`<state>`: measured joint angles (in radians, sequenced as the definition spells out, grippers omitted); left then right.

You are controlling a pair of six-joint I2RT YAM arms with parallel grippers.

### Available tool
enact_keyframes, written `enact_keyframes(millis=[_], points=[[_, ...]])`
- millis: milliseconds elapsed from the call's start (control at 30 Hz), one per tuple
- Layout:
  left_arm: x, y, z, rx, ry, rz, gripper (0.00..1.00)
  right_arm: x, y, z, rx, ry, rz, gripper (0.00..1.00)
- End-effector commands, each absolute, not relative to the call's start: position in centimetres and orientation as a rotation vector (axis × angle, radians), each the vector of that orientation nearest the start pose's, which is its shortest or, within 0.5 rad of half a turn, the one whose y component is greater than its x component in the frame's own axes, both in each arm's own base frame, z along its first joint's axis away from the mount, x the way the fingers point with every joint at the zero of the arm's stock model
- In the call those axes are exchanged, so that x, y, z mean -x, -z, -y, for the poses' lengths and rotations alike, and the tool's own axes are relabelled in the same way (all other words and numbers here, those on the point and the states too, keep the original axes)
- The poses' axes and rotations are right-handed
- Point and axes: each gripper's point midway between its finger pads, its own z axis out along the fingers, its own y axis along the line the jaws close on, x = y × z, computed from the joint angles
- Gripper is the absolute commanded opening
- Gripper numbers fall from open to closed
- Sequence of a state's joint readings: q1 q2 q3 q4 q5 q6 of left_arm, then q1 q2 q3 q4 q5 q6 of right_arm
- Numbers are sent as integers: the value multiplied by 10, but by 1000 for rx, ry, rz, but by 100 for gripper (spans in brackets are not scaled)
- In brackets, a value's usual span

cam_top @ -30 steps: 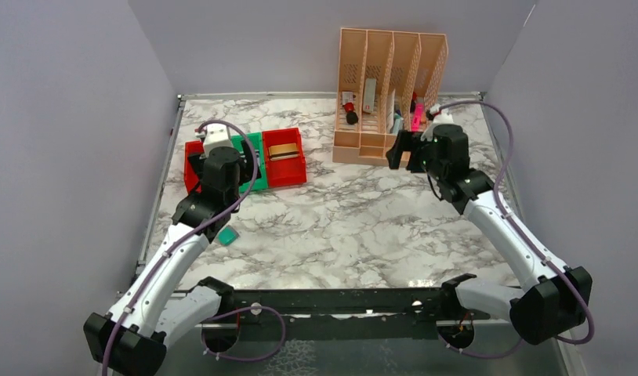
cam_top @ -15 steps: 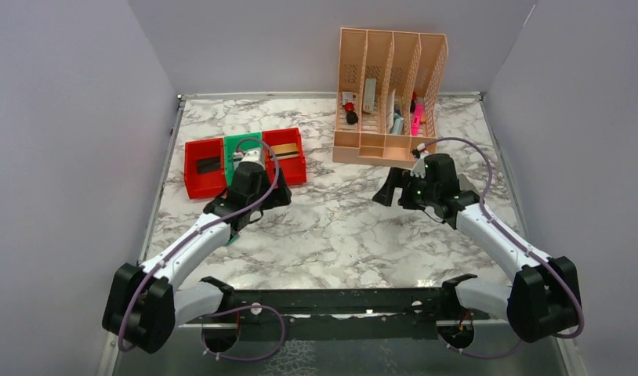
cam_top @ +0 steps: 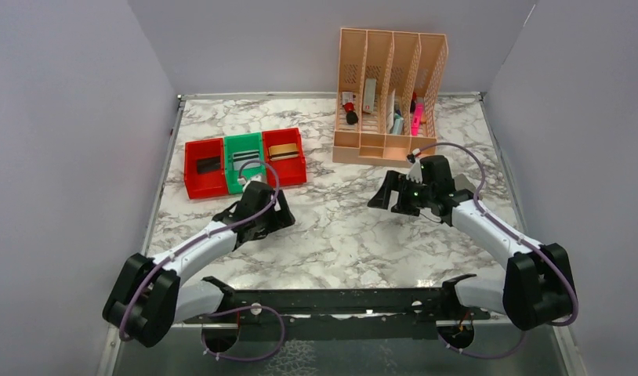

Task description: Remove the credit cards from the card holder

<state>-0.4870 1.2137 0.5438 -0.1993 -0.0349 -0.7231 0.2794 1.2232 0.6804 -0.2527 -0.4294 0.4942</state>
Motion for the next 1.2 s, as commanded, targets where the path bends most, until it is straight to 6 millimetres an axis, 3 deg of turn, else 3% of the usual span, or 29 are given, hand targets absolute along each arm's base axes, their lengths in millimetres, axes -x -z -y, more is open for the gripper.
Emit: enact_keyframes(millis=[0,300,500,567,867,933,1067,1167], points=[[-224,-31,126,550,378,-2469,91,-266,-94,-174,-76,-911,-2477,99],[-230,-18,12,909,-6,-2291,97,-274,-91,-178,-60,-920,-2513,99],[-234,-40,-18,1010,-93,-2211,98,-272,-88,-175,-59,-888,-2536,99],[-242,-56,-17,984,-55,-2174,98,-271,-88,-174,-57,-887,-2534,99],[-289,-151,30,652,322,-2019,91,-271,-92,-175,-57,-889,-2533,99],[-298,-157,35,608,338,-2023,91,-271,-93,-173,-55,-879,-2530,99],[-319,-150,43,554,345,-2098,91,-270,-93,-166,-56,-819,-2539,99],[-339,-152,33,563,260,-2102,91,-272,-93,-152,-85,-708,-2539,99]])
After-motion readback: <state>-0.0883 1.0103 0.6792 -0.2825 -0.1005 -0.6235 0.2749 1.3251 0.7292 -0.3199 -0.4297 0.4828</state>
